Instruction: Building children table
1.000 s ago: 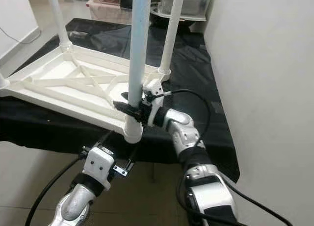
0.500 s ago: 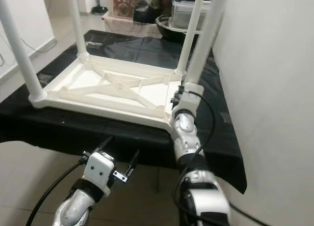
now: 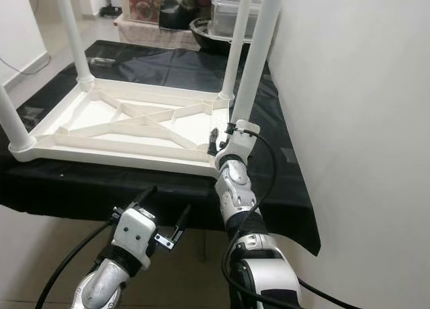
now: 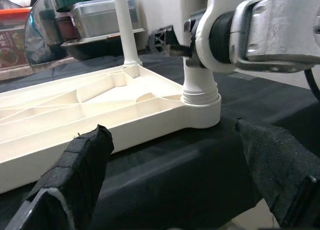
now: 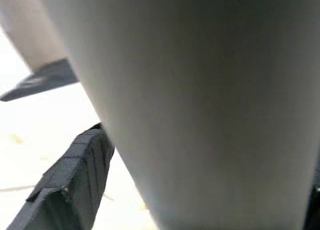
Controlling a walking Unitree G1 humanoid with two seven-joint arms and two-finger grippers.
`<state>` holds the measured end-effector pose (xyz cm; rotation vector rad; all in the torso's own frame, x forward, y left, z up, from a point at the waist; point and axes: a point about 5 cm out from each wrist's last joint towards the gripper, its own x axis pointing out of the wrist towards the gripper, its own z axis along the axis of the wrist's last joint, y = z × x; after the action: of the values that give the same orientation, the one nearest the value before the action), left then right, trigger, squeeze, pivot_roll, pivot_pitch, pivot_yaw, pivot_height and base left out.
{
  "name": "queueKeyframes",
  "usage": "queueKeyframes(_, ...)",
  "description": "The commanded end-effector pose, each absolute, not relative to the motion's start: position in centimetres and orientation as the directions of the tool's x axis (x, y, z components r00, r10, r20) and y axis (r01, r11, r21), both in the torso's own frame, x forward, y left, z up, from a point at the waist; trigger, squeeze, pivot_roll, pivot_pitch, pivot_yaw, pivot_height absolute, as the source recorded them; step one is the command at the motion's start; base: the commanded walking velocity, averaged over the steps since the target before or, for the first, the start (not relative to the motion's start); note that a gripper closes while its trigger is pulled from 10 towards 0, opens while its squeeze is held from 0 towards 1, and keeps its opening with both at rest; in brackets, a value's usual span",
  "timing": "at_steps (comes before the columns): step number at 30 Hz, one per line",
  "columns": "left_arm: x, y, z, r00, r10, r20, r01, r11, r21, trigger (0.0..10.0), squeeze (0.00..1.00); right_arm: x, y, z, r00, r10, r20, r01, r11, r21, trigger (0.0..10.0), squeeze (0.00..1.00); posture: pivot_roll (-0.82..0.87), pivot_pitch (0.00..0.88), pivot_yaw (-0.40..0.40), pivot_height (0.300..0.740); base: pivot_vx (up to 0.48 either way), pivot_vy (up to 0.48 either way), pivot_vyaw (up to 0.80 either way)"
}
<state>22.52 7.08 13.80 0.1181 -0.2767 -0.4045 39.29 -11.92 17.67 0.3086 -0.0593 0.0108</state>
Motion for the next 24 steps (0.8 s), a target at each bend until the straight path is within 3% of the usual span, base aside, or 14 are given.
queueKeyframes(1, 22.5, 6.9, 13.3, 0.887, -0.409, 0.216, 0.379, 0.910, 0.169, 10.0, 0.00, 39.2, -10.9, 18.5, 0.974, 0.180, 0.137, -0.214, 0.932, 0.294, 10.0, 0.00, 0.10, 0.102, -0.083, 0.740, 0.000, 0.000, 0.00)
queueKeyframes(3, 22.5, 6.9, 13.3, 0.887, -0.409, 0.216, 0.379, 0.910, 0.169, 10.0, 0.00, 39.2, -10.9, 18.5, 0.974, 0.180, 0.137, -0.214, 0.932, 0.294, 10.0, 0.00, 0.10, 0.102, -0.083, 0.740, 0.000, 0.000, 0.00)
queueKeyframes(4, 22.5, 6.9, 13.3, 0.887, -0.409, 0.216, 0.379, 0.910, 0.168, 10.0, 0.00, 39.0, -10.8, 18.7, 0.934, 0.319, 0.161, -0.353, 0.897, 0.265, 10.0, 0.00, 0.10, 0.103, -0.084, 0.740, 0.000, 0.000, 0.00)
queueKeyframes(5, 22.6, 6.9, 13.3, 0.887, -0.408, 0.216, 0.378, 0.910, 0.167, 10.0, 0.00, 38.6, -10.9, 19.1, 0.827, 0.531, 0.186, -0.562, 0.790, 0.244, 10.0, 0.00, 0.10, 0.103, -0.084, 0.740, 0.000, 0.000, 0.00)
queueKeyframes(6, 22.6, 6.9, 13.3, 0.887, -0.408, 0.216, 0.378, 0.910, 0.167, 10.0, 0.00, 38.6, -10.9, 19.1, 0.827, 0.531, 0.186, -0.562, 0.790, 0.244, 10.0, 0.00, 0.10, 0.103, -0.084, 0.740, 0.000, 0.000, 0.00)
queueKeyframes(8, 22.6, 6.9, 13.3, 0.887, -0.408, 0.216, 0.379, 0.910, 0.167, 10.0, 0.00, 37.9, -10.8, 19.4, 0.712, 0.674, 0.194, -0.701, 0.676, 0.227, 10.0, 0.00, 0.10, 0.105, -0.085, 0.740, 0.000, 0.000, 0.00)
queueKeyframes(9, 22.6, 6.9, 13.3, 0.887, -0.408, 0.216, 0.379, 0.910, 0.167, 10.0, 0.00, 37.9, -10.8, 19.4, 0.712, 0.674, 0.194, -0.701, 0.676, 0.227, 10.0, 0.00, 0.10, 0.105, -0.085, 0.740, 0.000, 0.000, 0.00)
queueKeyframes(13, 22.5, 6.8, 13.3, 0.887, -0.407, 0.216, 0.378, 0.911, 0.167, 10.0, 0.00, 36.5, -10.0, 19.2, 0.463, 0.878, 0.123, -0.882, 0.442, 0.163, 10.0, 0.00, 0.11, 0.107, -0.089, 0.740, 0.000, 0.000, 0.00)
queueKeyframes(15, 22.6, 6.9, 13.4, 0.888, -0.406, 0.217, 0.376, 0.911, 0.167, 10.0, 0.00, 36.0, -9.5, 18.8, 0.385, 0.918, 0.093, -0.920, 0.373, 0.124, 10.0, 0.00, 0.11, 0.108, -0.090, 0.740, 0.000, 0.000, 0.00)
queueKeyframes(21, 22.5, 6.9, 13.4, 0.888, -0.405, 0.219, 0.375, 0.912, 0.167, 10.0, 0.00, 35.6, -8.7, 18.5, 0.302, 0.950, 0.086, -0.950, 0.292, 0.108, 10.0, 0.00, 0.12, 0.109, -0.091, 0.740, 0.000, 0.000, 0.00)
queueKeyframes(22, 22.5, 6.9, 13.4, 0.888, -0.404, 0.219, 0.374, 0.912, 0.168, 10.0, 0.00, 35.7, -8.5, 18.5, 0.300, 0.950, 0.087, -0.951, 0.292, 0.098, 3.8, 0.00, 0.12, 0.109, -0.091, 0.740, 0.000, 0.000, 0.00)
queueKeyframes(23, 22.5, 6.9, 13.4, 0.888, -0.404, 0.219, 0.373, 0.912, 0.168, 10.0, 0.00, 35.9, -8.4, 18.5, 0.320, 0.943, 0.088, -0.946, 0.312, 0.093, 0.0, 0.00, 0.12, 0.108, -0.092, 0.740, 0.000, 0.000, 0.00)
queueKeyframes(24, 22.5, 6.9, 13.4, 0.888, -0.404, 0.218, 0.374, 0.912, 0.168, 10.0, 0.00, 36.1, -8.3, 18.5, 0.343, 0.936, 0.082, -0.937, 0.336, 0.094, 0.0, 0.00, 0.12, 0.109, -0.092, 0.740, 0.000, 0.000, 0.00)
